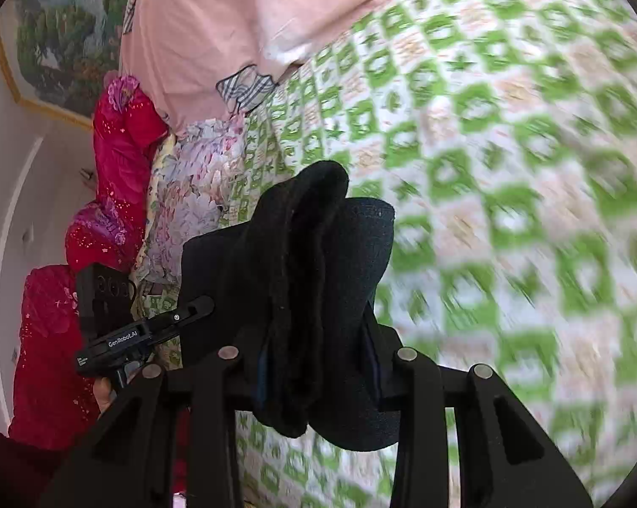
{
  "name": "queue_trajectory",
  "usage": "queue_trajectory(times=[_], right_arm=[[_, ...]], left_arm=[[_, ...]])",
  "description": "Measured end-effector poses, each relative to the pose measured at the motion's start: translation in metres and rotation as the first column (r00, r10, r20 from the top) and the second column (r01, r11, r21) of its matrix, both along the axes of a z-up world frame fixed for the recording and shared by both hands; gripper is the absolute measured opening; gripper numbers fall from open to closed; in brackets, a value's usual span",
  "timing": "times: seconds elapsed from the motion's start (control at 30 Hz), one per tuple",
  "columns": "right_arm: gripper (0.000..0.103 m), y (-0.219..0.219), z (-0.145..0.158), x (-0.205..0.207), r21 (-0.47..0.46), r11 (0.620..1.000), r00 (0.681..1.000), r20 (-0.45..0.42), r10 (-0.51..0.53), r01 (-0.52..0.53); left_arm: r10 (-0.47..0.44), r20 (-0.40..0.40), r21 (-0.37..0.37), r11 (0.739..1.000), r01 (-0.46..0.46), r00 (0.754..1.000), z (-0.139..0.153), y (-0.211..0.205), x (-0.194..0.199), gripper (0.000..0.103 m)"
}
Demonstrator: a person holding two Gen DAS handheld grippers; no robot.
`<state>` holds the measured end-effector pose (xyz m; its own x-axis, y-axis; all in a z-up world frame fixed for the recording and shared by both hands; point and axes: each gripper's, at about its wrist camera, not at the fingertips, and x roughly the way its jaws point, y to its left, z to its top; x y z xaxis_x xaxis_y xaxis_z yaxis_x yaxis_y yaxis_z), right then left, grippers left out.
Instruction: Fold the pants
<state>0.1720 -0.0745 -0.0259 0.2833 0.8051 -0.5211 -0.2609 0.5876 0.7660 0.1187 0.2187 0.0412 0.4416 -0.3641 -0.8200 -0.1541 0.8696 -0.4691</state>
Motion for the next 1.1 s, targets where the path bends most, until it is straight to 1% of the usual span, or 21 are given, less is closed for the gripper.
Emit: queue_trajectory(times=[0.1,0.23,0.37,0.5,0.63,0.73,0.8,0.87,0.93,1.1], right_arm=[[0.036,0.015,-0.003,0.016,-0.012,1.000,1.000,0.000,0.026,-0.026],[0.036,0.026,-0.010,0.031,-0.027,0.999,0.999,-0.010,0.045,-0.045],[0.036,0.032,-0.024,0.041,-0.053,0.997,0.998,-0.034,0.056,-0.057],[0.039,0.028,-0.036,0.047,-0.060,0.997,0.997,-0.055,0.052,-0.055],[0.047,0.026,-0.042,0.051,-0.063,0.997,0.996,-0.067,0.051,-0.055],[0.051,0.026,-0.042,0.050,-0.074,0.996,0.996,-0.067,0.052,-0.057],[0.051,0.025,-0.039,0.049,-0.094,0.994,0.997,-0.055,0.052,-0.057],[0.055,0.024,-0.036,0.047,-0.119,0.992,0.998,-0.045,0.044,-0.049],[0.059,0.022,-0.032,0.044,-0.145,0.989,0.999,-0.028,0.033,-0.037],[0.061,0.015,-0.018,0.037,-0.201,0.979,1.000,0.020,0.006,-0.002]], left_arm=[[0.028,-0.002,0.009,1.000,-0.028,1.000,-0.004,0.017,0.012,0.032],[0.040,-0.002,0.020,0.999,-0.040,0.999,-0.011,0.029,0.023,0.032],[0.042,-0.034,0.015,0.999,-0.042,0.999,-0.029,0.036,0.029,0.033],[0.042,-0.056,0.007,0.999,-0.042,0.998,-0.042,0.039,0.030,0.039],[0.047,-0.073,0.019,0.999,-0.046,0.996,-0.049,0.041,0.032,0.046],[0.058,-0.079,0.036,0.998,-0.055,0.995,-0.048,0.040,0.032,0.053],[0.071,-0.081,0.054,0.996,-0.067,0.994,-0.045,0.040,0.030,0.058],[0.078,-0.079,0.069,0.995,-0.072,0.994,-0.041,0.040,0.026,0.059],[0.087,-0.079,0.080,0.994,-0.081,0.993,-0.038,0.041,0.021,0.062],[0.108,-0.078,0.097,0.990,-0.100,0.991,-0.032,0.039,0.010,0.066]])
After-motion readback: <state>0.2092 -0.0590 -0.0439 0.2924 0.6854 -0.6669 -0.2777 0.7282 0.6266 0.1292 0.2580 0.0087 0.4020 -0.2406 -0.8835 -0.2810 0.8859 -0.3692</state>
